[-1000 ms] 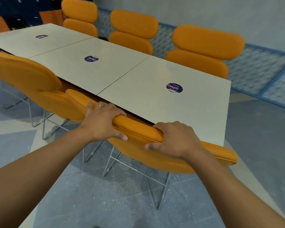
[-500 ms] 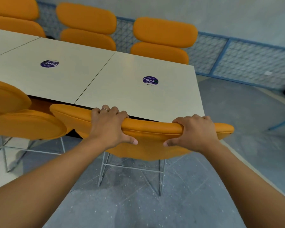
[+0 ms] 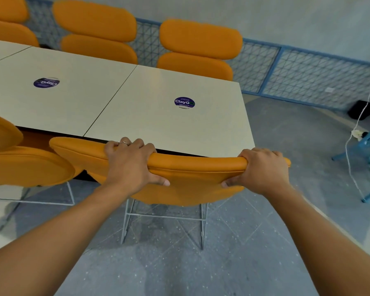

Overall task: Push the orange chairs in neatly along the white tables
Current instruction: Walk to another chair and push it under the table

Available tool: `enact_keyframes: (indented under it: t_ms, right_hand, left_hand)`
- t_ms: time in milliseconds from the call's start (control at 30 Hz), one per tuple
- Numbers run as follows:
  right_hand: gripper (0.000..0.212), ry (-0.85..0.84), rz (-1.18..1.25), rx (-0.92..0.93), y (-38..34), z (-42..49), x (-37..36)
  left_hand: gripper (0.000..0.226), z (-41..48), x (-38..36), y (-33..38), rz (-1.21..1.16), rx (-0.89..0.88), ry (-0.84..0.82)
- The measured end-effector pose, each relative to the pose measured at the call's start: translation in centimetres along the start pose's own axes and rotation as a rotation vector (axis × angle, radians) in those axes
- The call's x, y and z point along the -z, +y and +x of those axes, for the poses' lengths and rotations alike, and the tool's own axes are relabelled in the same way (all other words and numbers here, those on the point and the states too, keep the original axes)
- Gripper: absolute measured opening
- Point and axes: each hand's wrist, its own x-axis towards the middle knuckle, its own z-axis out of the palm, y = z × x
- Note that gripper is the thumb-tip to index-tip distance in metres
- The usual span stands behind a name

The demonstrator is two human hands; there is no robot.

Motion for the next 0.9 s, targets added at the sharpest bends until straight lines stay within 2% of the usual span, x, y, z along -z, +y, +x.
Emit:
enact_keyframes:
  t_ms: [433,667,900]
  right_hand:
    - [0.078,0.016,0.032,0.032,-1.2,-1.1,-0.1]
    - [0.082,0.049,0.032,0.05,-1.9,-0.4,-0.5]
    - [0.077,0.091,0.026,0.044,-2.1,-1.0,-1.0]
  left_hand:
    - [0.091,0.7,-0.1,-2.2,0.032,-0.028,0.029]
    - [0.097,1.8,0.9,-2.7,0.076,0.0,-0.096]
    - [0.097,1.2,0.7,-2.7,0.086,0.01,-0.065]
